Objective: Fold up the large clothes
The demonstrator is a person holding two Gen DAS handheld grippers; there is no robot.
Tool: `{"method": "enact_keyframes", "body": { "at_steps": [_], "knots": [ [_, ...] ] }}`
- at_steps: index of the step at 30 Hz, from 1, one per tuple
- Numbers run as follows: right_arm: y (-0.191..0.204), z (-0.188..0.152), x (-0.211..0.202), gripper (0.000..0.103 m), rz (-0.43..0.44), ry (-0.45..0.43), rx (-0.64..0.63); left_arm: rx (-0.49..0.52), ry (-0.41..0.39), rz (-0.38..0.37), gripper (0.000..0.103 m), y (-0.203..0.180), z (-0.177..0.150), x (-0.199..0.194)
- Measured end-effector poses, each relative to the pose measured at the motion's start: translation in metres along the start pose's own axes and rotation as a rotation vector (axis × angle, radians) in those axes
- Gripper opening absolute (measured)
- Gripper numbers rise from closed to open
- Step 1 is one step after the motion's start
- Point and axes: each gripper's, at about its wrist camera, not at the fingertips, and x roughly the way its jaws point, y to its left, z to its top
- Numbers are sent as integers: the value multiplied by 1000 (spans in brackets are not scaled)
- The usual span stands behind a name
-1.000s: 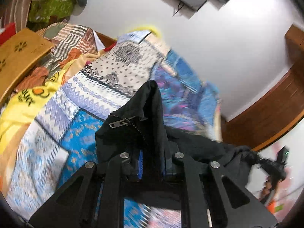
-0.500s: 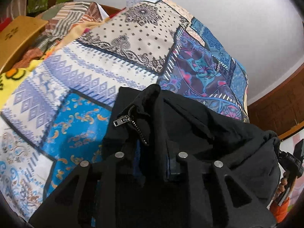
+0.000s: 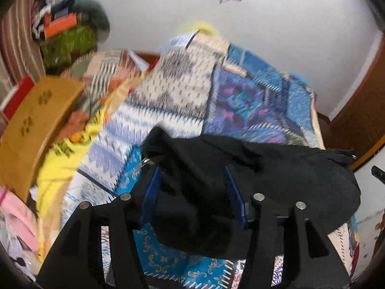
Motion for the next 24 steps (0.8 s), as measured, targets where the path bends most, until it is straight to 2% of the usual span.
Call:
{"method": "enact_keyframes", "body": {
  "at_steps": [4,10,16,20,24],
  "knots": [
    [32,-9,-19,56,-2,-35,-98,59,-86,-35,65,-23,1,-37],
    [78,-21,-22,56,16,-73,-202,167,-64,-92,65,-66,-13,-42],
    [123,-37,7,56,24,-53,-324,263,20,-134,65,-110,-41,1],
    [141,-46,39,56,8,-18,-380,254,99,-179,65,-129,-51,41],
    [145,-54,64,56,-31,20,-420,251,109,-158,67,-139,-54,73]
  ]
}}
